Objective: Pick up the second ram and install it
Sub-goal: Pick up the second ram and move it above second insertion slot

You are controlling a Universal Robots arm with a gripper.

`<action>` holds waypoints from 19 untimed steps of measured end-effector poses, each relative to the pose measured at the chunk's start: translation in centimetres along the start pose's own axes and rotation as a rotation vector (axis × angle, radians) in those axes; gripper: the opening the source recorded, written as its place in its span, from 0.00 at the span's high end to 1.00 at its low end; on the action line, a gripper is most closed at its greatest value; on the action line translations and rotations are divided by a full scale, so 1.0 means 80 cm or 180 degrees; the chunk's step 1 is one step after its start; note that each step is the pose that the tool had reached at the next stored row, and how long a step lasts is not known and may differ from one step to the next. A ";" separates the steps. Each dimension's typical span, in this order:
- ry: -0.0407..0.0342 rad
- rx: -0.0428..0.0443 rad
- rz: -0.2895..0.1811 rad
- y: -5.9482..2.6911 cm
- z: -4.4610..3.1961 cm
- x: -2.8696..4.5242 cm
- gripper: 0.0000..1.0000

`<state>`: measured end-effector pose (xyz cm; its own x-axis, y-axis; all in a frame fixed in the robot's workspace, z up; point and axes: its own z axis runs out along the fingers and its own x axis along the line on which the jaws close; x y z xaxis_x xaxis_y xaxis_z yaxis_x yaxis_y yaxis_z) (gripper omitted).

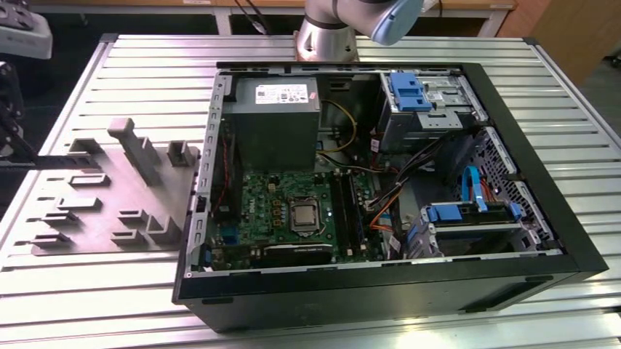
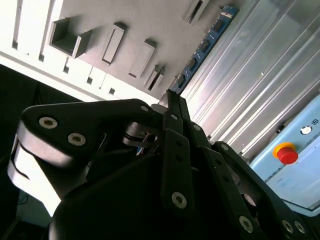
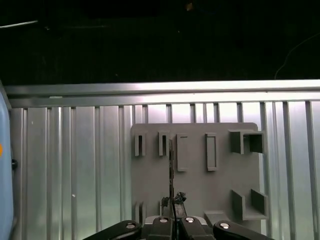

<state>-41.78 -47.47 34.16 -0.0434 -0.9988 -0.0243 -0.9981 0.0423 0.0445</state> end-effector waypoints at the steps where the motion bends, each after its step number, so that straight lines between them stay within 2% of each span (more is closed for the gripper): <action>1: 0.0000 0.0000 0.0000 0.000 -0.0038 -0.0001 0.89; 10: 0.0000 0.0000 0.0000 0.001 -0.0329 -0.0010 0.89; 19: 0.0000 0.0000 0.0000 0.002 -0.0500 -0.0017 0.89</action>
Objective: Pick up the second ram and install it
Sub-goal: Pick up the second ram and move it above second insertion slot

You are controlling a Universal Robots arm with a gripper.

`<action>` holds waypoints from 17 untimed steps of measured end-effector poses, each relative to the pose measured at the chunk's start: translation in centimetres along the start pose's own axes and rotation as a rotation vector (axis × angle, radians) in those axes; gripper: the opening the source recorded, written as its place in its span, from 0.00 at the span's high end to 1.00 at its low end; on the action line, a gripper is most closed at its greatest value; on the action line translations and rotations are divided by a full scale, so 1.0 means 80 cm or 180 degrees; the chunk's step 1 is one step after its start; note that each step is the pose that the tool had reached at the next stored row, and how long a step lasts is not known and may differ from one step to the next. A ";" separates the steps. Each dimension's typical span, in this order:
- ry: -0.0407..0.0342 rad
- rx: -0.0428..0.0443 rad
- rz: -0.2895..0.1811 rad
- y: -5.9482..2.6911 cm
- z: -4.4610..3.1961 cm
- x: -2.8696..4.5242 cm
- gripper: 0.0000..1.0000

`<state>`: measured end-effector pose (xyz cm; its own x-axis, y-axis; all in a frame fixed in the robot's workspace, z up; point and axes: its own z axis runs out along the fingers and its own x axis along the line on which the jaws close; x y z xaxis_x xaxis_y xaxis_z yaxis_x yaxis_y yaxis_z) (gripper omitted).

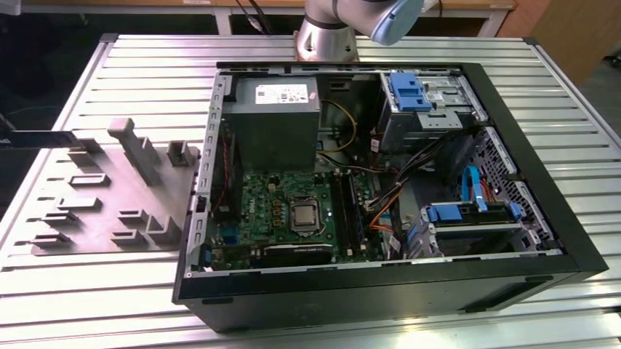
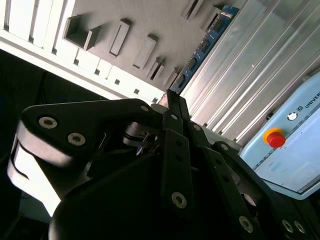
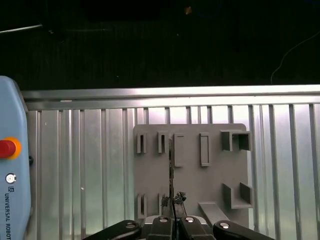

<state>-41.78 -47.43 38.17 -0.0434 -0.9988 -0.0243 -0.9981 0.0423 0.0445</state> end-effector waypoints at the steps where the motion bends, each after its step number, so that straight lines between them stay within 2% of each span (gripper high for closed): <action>1: 0.0000 0.0000 0.0000 0.000 -0.0015 -0.0001 0.89; 11: 0.0000 0.0000 0.0000 0.001 -0.0188 -0.0007 0.89; 17: 0.0000 0.0000 0.0000 0.001 -0.0197 -0.0008 0.89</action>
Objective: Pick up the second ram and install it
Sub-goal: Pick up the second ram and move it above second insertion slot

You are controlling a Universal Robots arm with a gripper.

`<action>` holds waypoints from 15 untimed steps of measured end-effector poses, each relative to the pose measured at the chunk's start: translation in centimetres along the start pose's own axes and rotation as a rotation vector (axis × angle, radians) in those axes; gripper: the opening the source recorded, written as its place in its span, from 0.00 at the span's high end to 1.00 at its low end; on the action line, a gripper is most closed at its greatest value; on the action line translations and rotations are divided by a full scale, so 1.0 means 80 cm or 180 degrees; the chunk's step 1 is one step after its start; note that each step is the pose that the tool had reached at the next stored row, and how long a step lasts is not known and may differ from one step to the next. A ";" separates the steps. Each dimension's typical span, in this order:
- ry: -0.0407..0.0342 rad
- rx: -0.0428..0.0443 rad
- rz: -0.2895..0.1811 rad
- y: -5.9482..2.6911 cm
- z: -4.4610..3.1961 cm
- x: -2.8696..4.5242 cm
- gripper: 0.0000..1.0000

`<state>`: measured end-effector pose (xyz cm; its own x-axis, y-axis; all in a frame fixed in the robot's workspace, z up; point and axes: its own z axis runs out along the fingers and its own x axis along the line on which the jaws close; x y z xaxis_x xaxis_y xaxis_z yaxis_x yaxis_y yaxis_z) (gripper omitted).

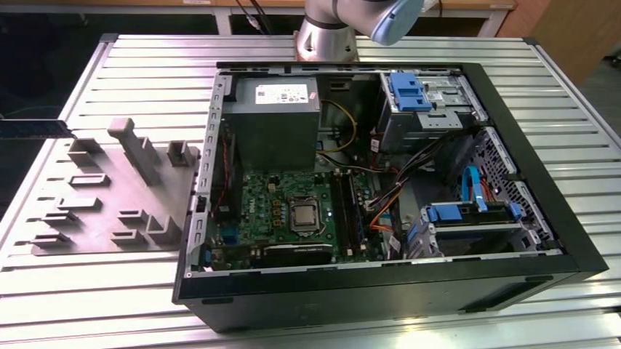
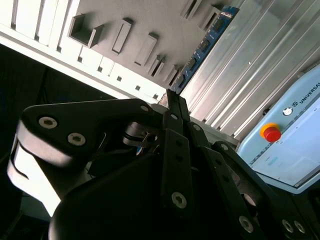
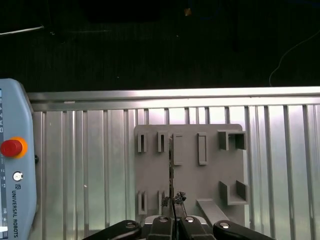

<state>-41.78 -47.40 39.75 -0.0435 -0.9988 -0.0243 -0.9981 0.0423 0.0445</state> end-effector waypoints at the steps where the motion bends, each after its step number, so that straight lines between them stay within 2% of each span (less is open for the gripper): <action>1: 0.0001 -0.0001 0.0000 -0.001 -0.0003 -0.0001 0.89; 15: 0.0000 0.0000 0.0000 -0.035 -0.0015 -0.0015 0.89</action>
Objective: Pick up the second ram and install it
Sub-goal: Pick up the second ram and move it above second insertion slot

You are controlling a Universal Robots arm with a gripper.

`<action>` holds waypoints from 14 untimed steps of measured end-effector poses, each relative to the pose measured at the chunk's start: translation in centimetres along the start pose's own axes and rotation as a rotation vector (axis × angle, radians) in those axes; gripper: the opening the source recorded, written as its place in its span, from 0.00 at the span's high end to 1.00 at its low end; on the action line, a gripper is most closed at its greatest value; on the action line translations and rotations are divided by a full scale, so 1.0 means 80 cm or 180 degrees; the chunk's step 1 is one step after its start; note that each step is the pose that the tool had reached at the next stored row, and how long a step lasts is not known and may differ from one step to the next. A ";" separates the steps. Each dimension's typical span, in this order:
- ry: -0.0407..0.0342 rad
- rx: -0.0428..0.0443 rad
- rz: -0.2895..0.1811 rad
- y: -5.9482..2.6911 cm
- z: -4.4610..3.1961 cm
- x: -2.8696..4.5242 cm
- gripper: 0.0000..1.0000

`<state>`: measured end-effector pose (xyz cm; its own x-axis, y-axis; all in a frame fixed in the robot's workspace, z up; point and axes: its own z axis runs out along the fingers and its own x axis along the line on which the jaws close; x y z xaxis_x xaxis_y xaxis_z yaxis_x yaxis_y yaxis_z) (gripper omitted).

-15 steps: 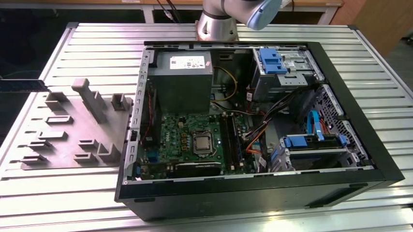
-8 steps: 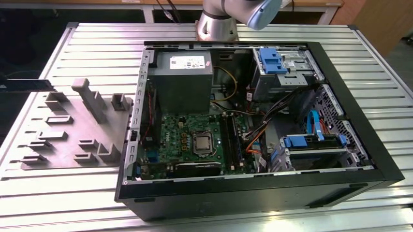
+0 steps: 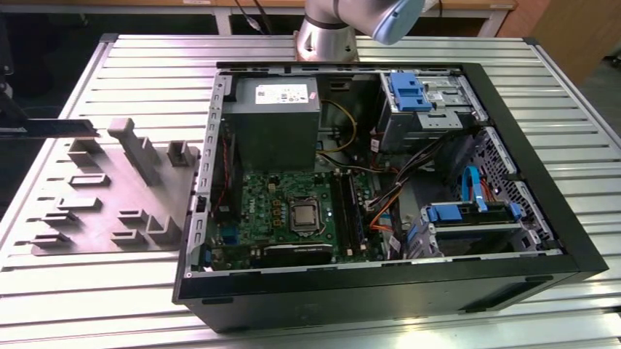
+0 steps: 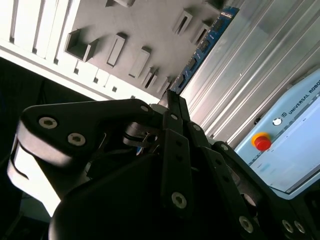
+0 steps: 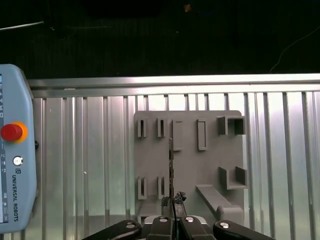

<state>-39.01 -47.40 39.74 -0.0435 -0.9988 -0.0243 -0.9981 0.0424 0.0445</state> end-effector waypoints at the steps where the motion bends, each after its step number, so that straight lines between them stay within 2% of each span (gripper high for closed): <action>1: 0.0000 0.0000 0.0000 -0.003 -0.0001 -0.0001 0.89; 14: 0.0000 0.0000 0.0000 -0.046 -0.0020 -0.0020 0.89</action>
<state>-35.34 -47.40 39.74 -0.0435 -0.9988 -0.0244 -0.9981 0.0423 0.0445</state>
